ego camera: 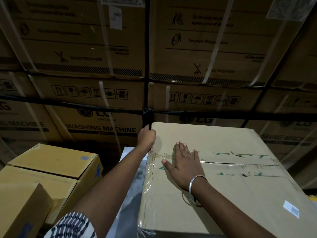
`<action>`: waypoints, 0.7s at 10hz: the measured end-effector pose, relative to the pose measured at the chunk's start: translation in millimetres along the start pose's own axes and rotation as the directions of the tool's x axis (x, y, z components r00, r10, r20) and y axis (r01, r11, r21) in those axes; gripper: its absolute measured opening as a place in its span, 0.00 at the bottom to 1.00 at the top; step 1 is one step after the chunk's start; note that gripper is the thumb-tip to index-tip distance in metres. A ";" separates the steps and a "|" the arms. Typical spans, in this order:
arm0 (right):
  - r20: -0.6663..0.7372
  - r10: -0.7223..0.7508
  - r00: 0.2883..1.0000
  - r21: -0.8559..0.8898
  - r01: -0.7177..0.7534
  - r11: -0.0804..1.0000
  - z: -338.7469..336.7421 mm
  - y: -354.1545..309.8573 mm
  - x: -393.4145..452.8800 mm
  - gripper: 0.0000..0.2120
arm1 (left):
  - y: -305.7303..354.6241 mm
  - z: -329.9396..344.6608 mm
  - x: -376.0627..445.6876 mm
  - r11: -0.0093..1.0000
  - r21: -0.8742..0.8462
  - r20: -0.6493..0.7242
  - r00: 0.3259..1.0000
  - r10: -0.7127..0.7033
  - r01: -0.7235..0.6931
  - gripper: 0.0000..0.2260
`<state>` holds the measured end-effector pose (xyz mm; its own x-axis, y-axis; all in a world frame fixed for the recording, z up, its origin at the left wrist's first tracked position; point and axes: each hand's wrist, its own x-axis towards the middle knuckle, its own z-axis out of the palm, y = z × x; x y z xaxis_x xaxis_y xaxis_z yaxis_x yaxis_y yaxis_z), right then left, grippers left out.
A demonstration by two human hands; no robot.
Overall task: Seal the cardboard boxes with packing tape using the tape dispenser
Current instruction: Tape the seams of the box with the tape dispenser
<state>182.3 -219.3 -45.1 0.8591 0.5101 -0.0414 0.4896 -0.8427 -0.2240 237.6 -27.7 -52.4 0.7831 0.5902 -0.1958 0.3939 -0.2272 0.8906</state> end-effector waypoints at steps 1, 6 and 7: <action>0.000 0.000 1.000 0.000 0.000 1.000 0.9 0.3 1.0 0.41 | 13.0 1.0 13.4 0.995 -0.004 0.012 0.995 -0.101 0.101 0.12; 0.000 -0.014 1.000 0.019 0.014 1.000 1.1 1.0 1.9 0.42 | 25.6 -0.2 38.5 0.991 0.118 0.051 0.997 0.052 -0.058 0.19; 0.006 -0.018 1.000 0.018 0.018 1.000 1.2 1.2 1.9 0.42 | 19.1 -5.7 38.2 0.973 0.201 0.114 0.989 0.093 -0.115 0.13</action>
<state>184.4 -219.2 -46.6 0.8494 0.5260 -0.0431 0.5019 -0.8304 -0.2421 272.3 -5.1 -40.5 0.8662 0.4742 -0.1575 0.3900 -0.4445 0.8064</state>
